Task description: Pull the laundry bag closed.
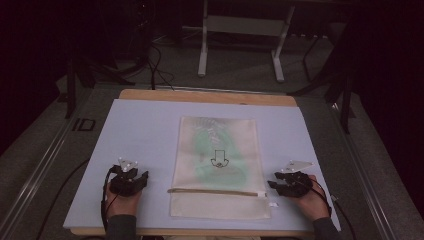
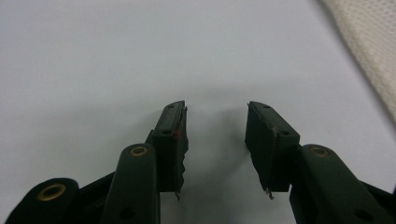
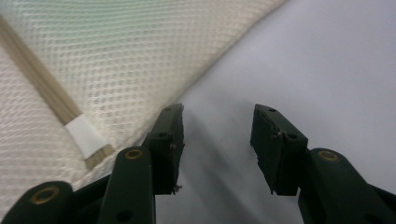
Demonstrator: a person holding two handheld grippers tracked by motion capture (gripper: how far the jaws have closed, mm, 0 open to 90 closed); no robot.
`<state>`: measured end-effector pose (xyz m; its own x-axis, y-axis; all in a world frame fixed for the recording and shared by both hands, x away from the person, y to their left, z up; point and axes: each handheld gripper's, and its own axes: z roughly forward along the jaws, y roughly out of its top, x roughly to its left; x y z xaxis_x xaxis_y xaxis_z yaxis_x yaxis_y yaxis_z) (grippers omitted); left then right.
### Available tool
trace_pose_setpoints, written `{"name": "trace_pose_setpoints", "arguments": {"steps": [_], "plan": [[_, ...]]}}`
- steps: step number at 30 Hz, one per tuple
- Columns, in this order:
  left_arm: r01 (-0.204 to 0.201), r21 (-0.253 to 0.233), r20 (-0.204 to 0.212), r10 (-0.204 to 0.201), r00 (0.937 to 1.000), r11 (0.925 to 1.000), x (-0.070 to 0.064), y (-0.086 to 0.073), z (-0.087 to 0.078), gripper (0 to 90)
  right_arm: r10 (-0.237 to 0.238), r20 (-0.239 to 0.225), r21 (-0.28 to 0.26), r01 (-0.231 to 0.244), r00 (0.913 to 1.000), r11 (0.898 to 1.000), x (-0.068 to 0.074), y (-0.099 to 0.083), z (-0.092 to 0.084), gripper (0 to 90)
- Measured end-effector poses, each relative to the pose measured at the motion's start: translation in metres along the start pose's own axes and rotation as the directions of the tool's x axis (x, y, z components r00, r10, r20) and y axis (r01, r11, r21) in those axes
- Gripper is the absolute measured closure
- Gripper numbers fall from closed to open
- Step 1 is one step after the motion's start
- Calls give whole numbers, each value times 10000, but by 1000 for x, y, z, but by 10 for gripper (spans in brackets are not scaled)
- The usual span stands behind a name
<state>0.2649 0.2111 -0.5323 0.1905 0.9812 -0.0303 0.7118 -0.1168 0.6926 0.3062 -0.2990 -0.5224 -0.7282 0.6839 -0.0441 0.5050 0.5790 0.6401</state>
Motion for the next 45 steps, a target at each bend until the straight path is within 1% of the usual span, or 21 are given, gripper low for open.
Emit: {"name": "trace_pose_setpoints", "arguments": {"steps": [1, 2, 3, 4, 5, 9, 12, 13, 19, 22, 23, 25, 26, 27, 30, 31, 32, 34, 38, 42, 45], "plan": [[-187, -95, 103, 188, 9998, 9998, -2, 1, -1, 581, -103, -71, 44, 103, 9999, 9999, 2, 1, -1, 546], [-187, -95, 103, 188, 9998, 9998, -2, 1, -1, 584, -129, -91, 77, 130, 9999, 9999, 2, 2, -1, 546], [-354, -161, 163, 356, 9992, 9992, -3, 1, -2, 587, -157, -99, 93, 158, 9998, 9998, 3, 2, -1, 546], [-354, -161, 163, 356, 9992, 9992, -3, 1, -2, 587, -201, -108, 110, 202, 9997, 9997, 3, 2, -2, 547], [-450, -190, 214, 454, 9987, 9988, -5, 1, -2, 586, -221, -127, 158, 223, 9997, 9996, 3, 3, -2, 548], [-505, -207, 336, 512, 9981, 9985, -5, 1, -3, 583, -275, -229, 250, 281, 9994, 9993, 4, 3, -4, 547], [-496, -221, 433, 505, 9978, 9985, -5, 1, -3, 582, -390, -365, 489, 408, 9986, 9980, 6, 3, -4, 549], [-520, -230, 522, 532, 9972, 9984, -5, 1, -3, 582, -390, -365, 489, 408, 9986, 9980, 6, 3, -4, 549], [-547, -140, 542, 554, 9970, 9984, -7, 0, -2, 586, -586, -493, 809, 625, 9971, 9948, 6, 5, -4, 563], [-554, -146, 566, 561, 9968, 9984, -7, 0, -2, 586, -616, -549, 784, 658, 9966, 9947, 6, 5, -5, 569], [-541, -184, 617, 552, 9966, 9984, -8, 0, -2, 586, -702, -697, 778, 756, 9951, 9941, 6, 7, -5, 572], [-556, -193, 638, 567, 9964, 9983, -8, 0, -2, 582, -735, -713, 833, 793, 9947, 9934, 7, 9, -6, 572], [-552, -179, 654, 563, 9963, 9983, -8, -1, -2, 581, -811, -875, 788, 881, 9929, 9930, 7, 12, -6, 571], [-554, -154, 658, 563, 9962, 9983, -9, -1, -2, 581, -811, -875, 788, 881, 9929, 9930, 7, 12, -6, 571], [-612, -102, 630, 617, 9961, 9981, -9, -1, -2, 580, -945, -1167, 701, 1031, 9887, 9922, 8, 17, -5, 575], [-612, -113, 647, 618, 9960, 9981, -10, -1, -1, 580, -945, -1167, 701, 1031, 9887, 9922, 8, 17, -5, 577], [-621, -130, 676, 628, 9957, 9980, -10, -1, -1, 581, -1059, -1219, 786, 1160, 9869, 9901, 10, 20, -4, 581], [-722, -159, 811, 733, 9940, 9973, -11, 0, -2, 581, -1094, -1227, 817, 1199, 9864, 9894, 11, 22, -4, 583], [-865, -254, 920, 885, 9918, 9959, -13, 0, -2, 580, -1291, -1411, 781, 1411, 9815, 9869, 14, 27, -4, 598], [-900, -325, 974, 928, 9909, 9954, -14, 0, -2, 581, -1424, -1515, 827, 1561, 9782, 9843, 17, 31, -3, 612], [-819, -305, 1024, 846, 9911, 9962, -13, 0, -2, 580, -1552, -1545, 866, 1698, 9757, 9817, 19, 35, -3, 616]]}}
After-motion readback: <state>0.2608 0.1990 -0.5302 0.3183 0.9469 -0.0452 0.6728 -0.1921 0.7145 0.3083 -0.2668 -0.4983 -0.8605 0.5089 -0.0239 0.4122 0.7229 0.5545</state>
